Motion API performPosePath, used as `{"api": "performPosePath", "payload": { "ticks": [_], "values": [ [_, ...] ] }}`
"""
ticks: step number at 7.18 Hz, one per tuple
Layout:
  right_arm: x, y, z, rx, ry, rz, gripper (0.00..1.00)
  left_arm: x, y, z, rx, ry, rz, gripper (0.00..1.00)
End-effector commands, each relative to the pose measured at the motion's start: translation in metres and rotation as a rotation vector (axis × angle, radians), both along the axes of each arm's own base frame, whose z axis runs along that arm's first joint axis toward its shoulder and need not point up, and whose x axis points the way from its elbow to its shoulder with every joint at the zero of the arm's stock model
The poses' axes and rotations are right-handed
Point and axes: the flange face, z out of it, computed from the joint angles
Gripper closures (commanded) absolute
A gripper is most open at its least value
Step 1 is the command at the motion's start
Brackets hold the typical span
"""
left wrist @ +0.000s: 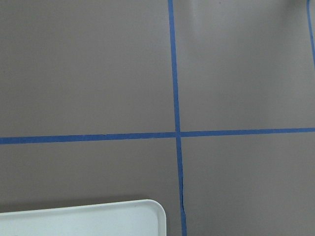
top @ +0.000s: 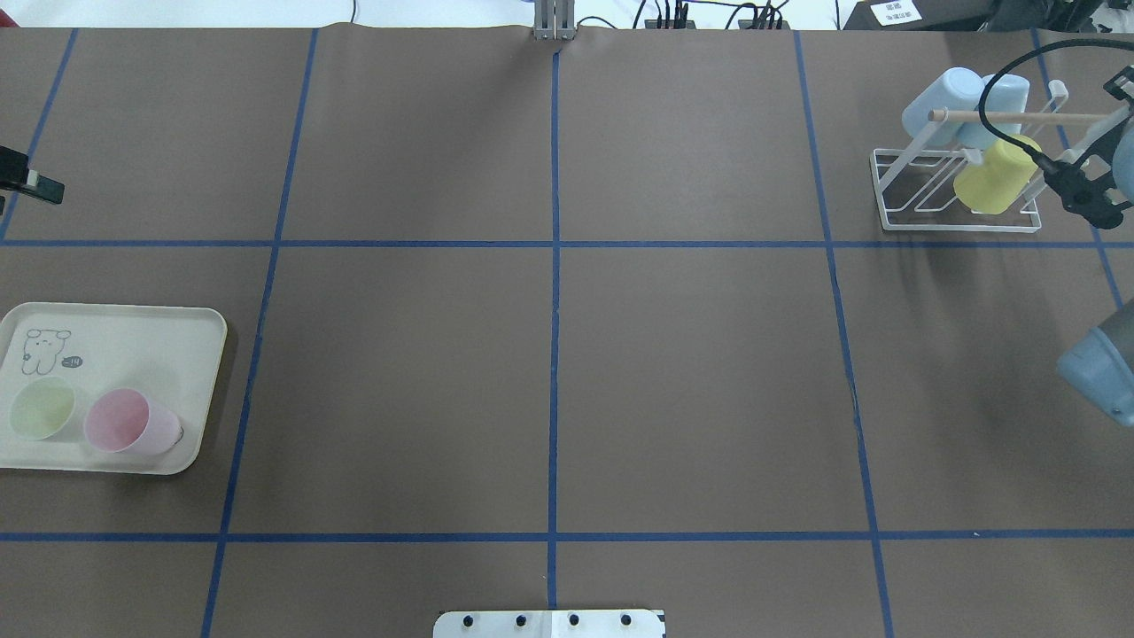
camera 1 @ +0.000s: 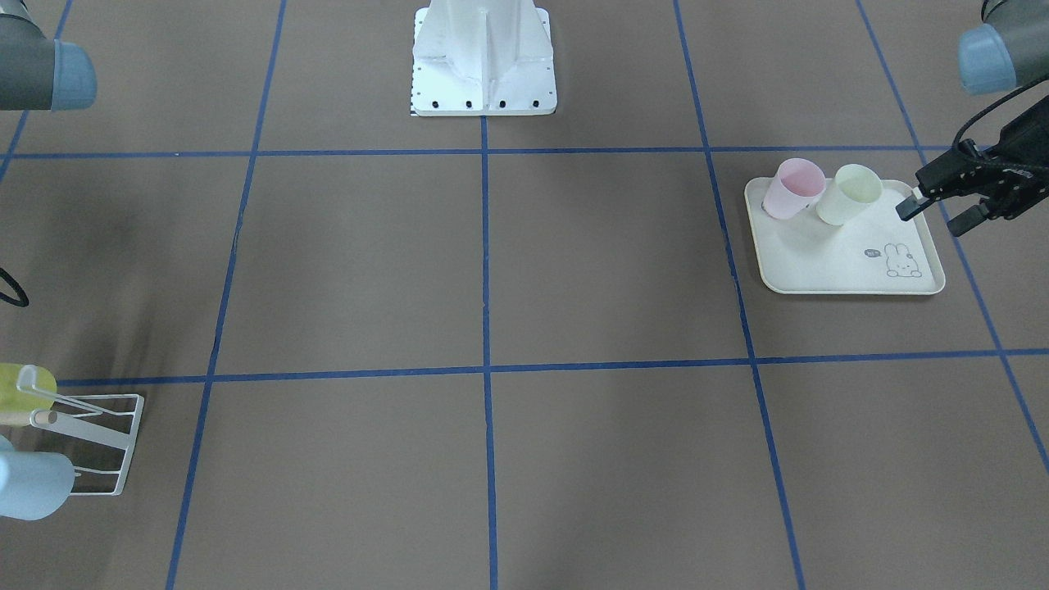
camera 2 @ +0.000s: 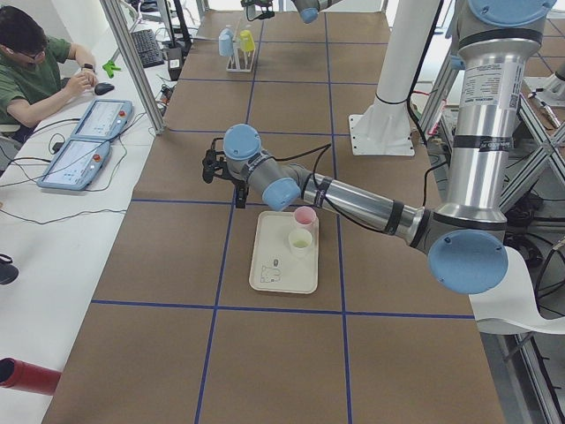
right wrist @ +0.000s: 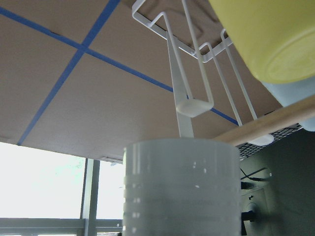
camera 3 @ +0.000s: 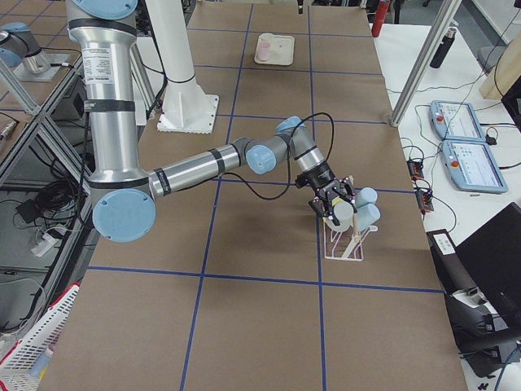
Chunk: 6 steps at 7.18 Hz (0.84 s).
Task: Transfer IKEA cup to right arm and place on rack
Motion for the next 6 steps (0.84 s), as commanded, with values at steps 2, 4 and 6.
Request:
{"api": "performPosePath", "payload": {
  "ticks": [2,4,6],
  "values": [
    [-0.019,-0.003,0.014,-0.008,0.044,-0.020,0.73,0.000,0.000,0.000,-0.002,0.001,-0.001,0.00],
    [-0.029,-0.014,0.018,-0.012,0.059,-0.020,0.73,0.001,0.000,0.000,-0.003,0.000,0.001,0.00],
    [-0.033,-0.015,0.018,-0.013,0.062,-0.028,0.69,0.002,-0.001,0.000,-0.003,-0.001,0.001,0.00]
  ]
}}
